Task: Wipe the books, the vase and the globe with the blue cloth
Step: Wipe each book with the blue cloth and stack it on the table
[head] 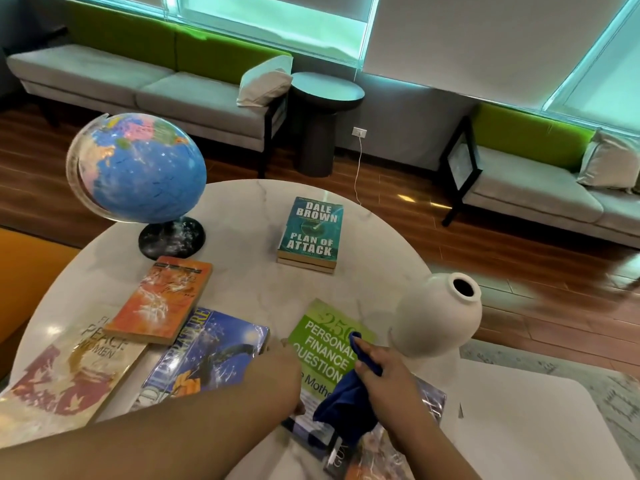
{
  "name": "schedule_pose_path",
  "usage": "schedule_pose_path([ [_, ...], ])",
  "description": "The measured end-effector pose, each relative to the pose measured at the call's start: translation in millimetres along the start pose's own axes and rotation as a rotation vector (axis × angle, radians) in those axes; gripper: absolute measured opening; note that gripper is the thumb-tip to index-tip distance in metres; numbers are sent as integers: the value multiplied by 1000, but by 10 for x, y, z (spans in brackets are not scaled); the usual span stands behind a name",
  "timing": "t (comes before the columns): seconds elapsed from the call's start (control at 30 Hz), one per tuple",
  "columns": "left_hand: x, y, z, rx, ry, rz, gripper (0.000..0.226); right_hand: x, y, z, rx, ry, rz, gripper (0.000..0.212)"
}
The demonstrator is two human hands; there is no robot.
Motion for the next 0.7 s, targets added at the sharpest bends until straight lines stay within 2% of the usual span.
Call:
schedule_pose_path([
  [0.2, 64, -43, -19, 84, 85, 72, 109, -52, 18, 44, -14, -29, -3, 29],
  [0.37, 86, -56, -18, 84, 41, 83, 108, -88, 10, 87, -41, -66, -8, 28],
  [0.43, 127, -54, 33, 52, 71, 81, 96, -92, -2, 114, -65, -83, -8, 26],
  [0.6, 194, -44, 106, 67, 263, -41, 35, -51, 0, 211, -96, -215, -2, 13],
  [0.7, 314, -54, 127, 75, 404, -71, 25, -28, 9, 237, -90, -330, -22, 27],
])
Point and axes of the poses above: each hand's wrist, its own y-axis away from the middle knuckle, its own z-axis out of the back of the hand, x = y × z, the point moved 10 cm from there along -y, towards the middle knuckle, and after that the axes turned 1 degree about y, right-handed, at the moved point
